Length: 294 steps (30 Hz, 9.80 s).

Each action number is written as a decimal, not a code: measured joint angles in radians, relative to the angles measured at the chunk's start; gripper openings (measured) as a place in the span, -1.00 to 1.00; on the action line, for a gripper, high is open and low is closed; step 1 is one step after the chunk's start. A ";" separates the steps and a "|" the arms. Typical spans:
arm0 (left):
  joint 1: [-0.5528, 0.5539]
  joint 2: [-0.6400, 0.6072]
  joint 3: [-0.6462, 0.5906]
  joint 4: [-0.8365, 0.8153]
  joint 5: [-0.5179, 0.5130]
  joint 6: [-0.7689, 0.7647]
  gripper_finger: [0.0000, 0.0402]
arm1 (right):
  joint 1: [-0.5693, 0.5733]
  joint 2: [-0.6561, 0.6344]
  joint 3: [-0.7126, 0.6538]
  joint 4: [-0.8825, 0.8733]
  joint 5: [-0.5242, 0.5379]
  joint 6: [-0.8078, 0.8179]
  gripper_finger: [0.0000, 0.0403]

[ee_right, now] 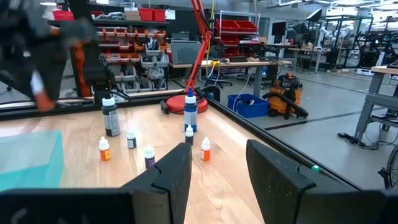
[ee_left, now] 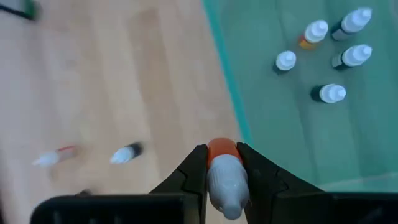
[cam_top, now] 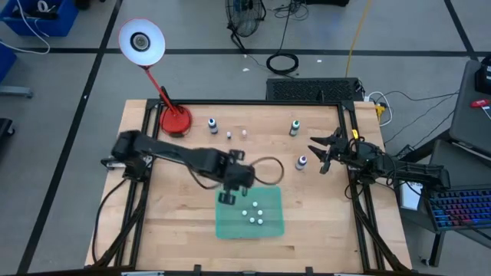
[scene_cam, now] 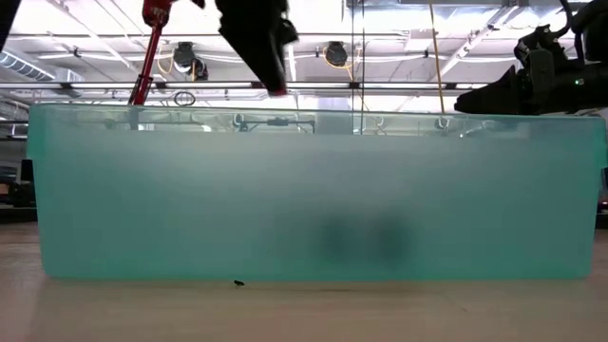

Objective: Pick & Place food coloring
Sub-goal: Put the middle left small yellow food coloring bottle into the blue bin, then put the top small black food coloring bottle into the blue bin, then put the top small yellow food coloring bottle into the blue bin

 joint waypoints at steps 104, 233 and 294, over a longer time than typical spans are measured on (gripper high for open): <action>0.611 0.074 -0.275 0.230 0.077 0.058 0.14 | 0.000 0.003 0.000 0.001 0.000 0.000 -0.30; -0.052 -0.035 -0.131 0.121 -0.174 -0.257 0.20 | 0.000 0.006 0.000 0.000 0.000 0.000 -0.30; 0.587 0.250 -0.132 0.413 0.108 0.181 -0.66 | 0.000 0.009 0.000 0.000 0.000 0.000 -0.30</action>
